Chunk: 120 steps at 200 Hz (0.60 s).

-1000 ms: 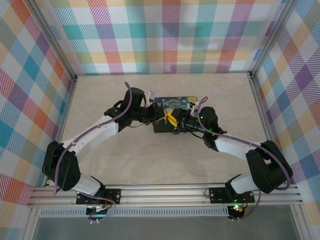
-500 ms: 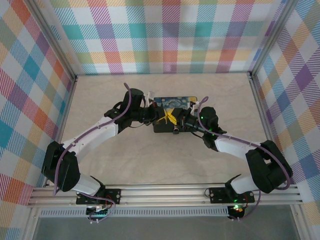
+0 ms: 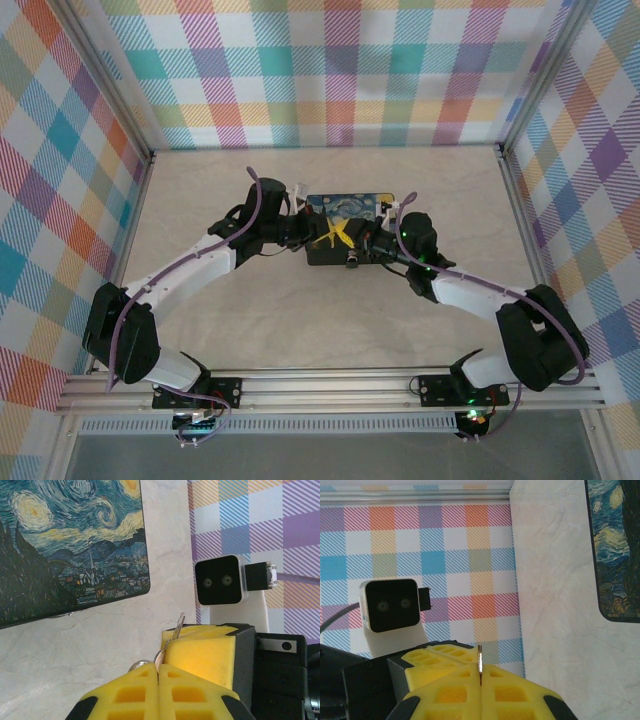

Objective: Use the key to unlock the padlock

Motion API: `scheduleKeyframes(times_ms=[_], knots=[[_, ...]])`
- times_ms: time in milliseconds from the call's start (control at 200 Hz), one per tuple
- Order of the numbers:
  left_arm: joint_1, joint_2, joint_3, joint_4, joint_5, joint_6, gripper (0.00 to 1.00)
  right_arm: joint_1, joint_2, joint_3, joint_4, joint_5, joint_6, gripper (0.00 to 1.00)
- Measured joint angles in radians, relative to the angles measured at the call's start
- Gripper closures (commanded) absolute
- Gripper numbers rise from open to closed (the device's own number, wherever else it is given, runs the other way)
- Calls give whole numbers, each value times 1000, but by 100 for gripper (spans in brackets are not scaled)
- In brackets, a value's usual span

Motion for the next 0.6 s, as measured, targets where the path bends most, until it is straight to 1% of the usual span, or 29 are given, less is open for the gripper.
scheduleKeyframes(times_ms=[115,235,320,480,600], knots=[[3,-8,3,-27,16,32,74,0,-51,38,-137,-18,-128,96],[8,-24,17,-72,44,70,71,-10,-105,90,-299,-50,-290,96],[17,-40,26,-113,60,107,70,-27,-137,112,-393,-92,-404,95],[66,-48,27,-179,84,172,71,-71,-159,180,-583,-176,-636,96],[76,-44,39,-204,135,229,72,-85,-159,229,-702,-254,-817,94]])
